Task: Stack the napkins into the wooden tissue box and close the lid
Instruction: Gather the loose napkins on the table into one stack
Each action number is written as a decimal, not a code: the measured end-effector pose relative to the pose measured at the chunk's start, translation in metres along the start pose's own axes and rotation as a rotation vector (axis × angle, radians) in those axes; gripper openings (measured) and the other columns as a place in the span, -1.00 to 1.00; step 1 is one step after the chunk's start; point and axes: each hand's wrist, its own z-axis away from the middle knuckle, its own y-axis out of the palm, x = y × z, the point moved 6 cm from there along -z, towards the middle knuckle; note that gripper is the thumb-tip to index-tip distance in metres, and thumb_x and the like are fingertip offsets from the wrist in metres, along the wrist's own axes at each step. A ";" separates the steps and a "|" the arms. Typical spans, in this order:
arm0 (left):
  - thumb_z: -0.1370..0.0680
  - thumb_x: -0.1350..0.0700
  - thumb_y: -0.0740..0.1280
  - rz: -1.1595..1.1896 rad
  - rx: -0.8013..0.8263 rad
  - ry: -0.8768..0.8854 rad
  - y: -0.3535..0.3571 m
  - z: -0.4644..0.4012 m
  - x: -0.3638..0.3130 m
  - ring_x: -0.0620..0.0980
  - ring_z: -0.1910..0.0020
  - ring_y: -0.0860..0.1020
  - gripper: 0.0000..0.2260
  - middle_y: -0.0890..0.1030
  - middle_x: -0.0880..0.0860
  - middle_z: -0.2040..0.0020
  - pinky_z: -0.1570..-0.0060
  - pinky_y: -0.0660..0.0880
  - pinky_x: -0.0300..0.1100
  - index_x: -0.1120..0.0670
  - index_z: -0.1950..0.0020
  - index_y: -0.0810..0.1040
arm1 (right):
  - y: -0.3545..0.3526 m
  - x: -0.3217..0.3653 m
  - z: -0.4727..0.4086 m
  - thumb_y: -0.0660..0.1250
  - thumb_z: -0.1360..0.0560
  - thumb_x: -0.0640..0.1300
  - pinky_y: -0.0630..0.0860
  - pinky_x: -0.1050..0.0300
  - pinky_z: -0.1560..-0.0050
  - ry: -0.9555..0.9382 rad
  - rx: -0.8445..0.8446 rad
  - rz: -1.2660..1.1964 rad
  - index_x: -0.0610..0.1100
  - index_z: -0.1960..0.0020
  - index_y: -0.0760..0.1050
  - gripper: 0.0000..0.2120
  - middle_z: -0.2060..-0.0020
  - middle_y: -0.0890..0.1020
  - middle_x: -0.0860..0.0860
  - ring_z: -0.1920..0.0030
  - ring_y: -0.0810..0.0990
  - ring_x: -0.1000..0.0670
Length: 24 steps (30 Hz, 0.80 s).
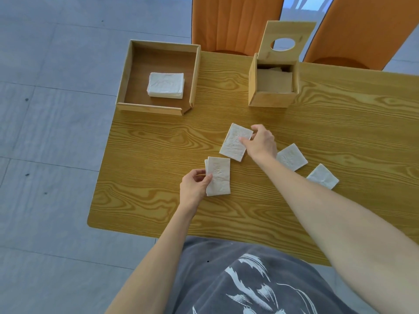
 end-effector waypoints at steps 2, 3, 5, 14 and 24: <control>-0.53 0.06 0.44 0.013 0.000 -0.013 -0.002 0.000 0.000 0.04 0.01 0.69 -0.86 0.72 0.06 0.01 -0.03 0.64 0.08 0.00 -0.07 0.59 | 0.002 0.001 -0.004 0.45 -0.47 0.10 0.44 0.02 0.00 0.036 0.030 0.022 -0.03 -0.44 0.35 -0.39 -0.25 0.56 -0.07 -0.25 0.53 -0.11; -0.53 0.07 0.44 0.019 0.000 -0.022 -0.003 0.000 -0.001 0.04 0.01 0.69 -0.85 0.72 0.06 0.00 -0.04 0.64 0.09 0.00 -0.08 0.59 | 0.002 0.001 -0.004 0.46 -0.46 0.10 0.42 0.03 0.03 0.054 0.036 0.034 -0.02 -0.43 0.35 -0.40 -0.25 0.56 -0.07 -0.24 0.54 -0.11; -0.53 0.08 0.44 0.021 0.002 -0.031 -0.006 -0.001 -0.001 0.05 0.00 0.69 -0.86 0.72 0.07 -0.01 -0.05 0.63 0.10 0.01 -0.08 0.59 | 0.002 0.003 -0.005 0.47 -0.45 0.08 0.41 0.06 0.08 0.080 0.041 0.051 -0.02 -0.35 0.40 -0.46 -0.23 0.54 -0.08 -0.20 0.55 -0.12; -0.53 0.12 0.44 0.050 -0.008 -0.051 -0.008 -0.002 -0.001 0.06 -0.04 0.68 -0.82 0.71 0.07 -0.04 -0.08 0.62 0.07 0.04 -0.12 0.59 | -0.003 -0.002 0.000 0.46 -0.48 -0.14 0.45 0.10 0.12 0.041 -0.011 -0.122 -0.10 -0.15 0.53 -0.73 0.00 0.60 0.01 -0.06 0.59 -0.05; -0.56 0.24 0.38 0.164 0.055 -0.047 0.008 0.007 -0.010 -0.01 0.02 0.66 -0.73 0.67 0.02 0.01 0.12 0.62 -0.17 0.14 -0.25 0.54 | -0.042 -0.026 0.023 0.41 -0.51 -0.13 0.66 0.03 0.14 -0.050 -0.035 -0.563 -0.06 0.03 0.59 -0.95 0.11 0.70 -0.04 0.06 0.69 -0.06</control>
